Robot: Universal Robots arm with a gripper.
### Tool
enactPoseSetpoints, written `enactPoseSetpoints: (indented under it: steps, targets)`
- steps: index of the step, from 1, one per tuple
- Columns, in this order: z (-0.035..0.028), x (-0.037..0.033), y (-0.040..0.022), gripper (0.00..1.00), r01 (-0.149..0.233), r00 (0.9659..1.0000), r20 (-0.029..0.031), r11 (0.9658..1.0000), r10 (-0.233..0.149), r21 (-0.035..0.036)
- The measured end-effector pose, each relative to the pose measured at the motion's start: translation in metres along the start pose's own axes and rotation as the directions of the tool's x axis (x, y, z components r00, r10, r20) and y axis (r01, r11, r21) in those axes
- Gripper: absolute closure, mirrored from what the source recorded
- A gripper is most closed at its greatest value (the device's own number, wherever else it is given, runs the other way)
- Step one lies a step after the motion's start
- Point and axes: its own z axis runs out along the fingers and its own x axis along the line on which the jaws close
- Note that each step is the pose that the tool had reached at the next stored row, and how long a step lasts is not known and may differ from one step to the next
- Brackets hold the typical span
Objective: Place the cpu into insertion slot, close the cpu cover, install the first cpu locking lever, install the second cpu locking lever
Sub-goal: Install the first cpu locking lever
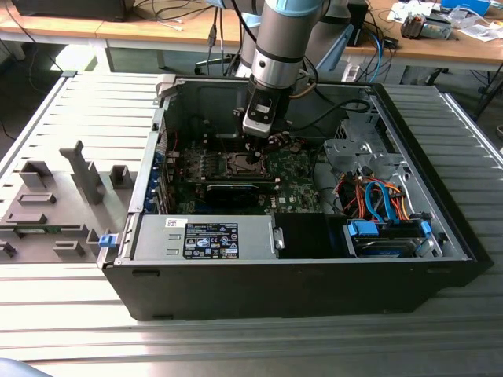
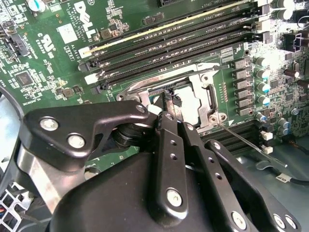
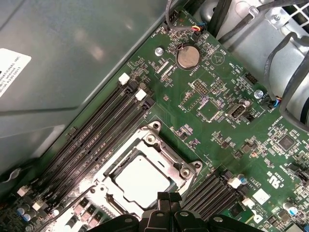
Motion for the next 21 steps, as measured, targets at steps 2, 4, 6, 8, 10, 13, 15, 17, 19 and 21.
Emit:
enactPoseSetpoints:
  steps: [2, 4, 6, 8, 10, 13, 15, 17, 19, 21]
  targets:
    - [0.0, 0.0, 0.0, 0.89, 0.005, 1.0, 0.0006, 1.0, -0.005, 0.0002]
    - [0.0, 0.0, 0.0, 0.89, 0.01, 1.0, 0.0012, 1.0, -0.01, 0.0005]
    - [0.0, 0.0, 0.0, 0.89, 0.016, 0.9999, 0.0019, 0.9999, -0.016, 0.0008]
    - [0.0, 0.0, 0.0, 0.89, 0.022, 0.9998, 0.0026, 0.9998, -0.022, 0.001]
    - [0.0, 0.0, 0.0, 0.89, 0.028, 0.9996, 0.0033, 0.9996, -0.028, 0.0013]
    - [0.0, 0.0, 0.0, 0.89, 0.034, 0.9994, 0.0041, 0.9994, -0.034, 0.0016]
    - [0.0, 0.0, 0.0, 0.89, 0.038, 0.9993, 0.0045, 0.9993, -0.038, 0.0018]
    - [0.0, 0.0, 0.0, 0.89, 0.043, 0.999, 0.0051, 0.9991, -0.043, 0.002]
    - [0.0, 0.0, 0.0, 0.89, 0.048, 0.9988, 0.0056, 0.9989, -0.048, 0.0022]
    - [0.0, 0.0, 0.0, 0.89, 0.052, 0.9987, 0.0059, 0.9987, -0.052, 0.0022]
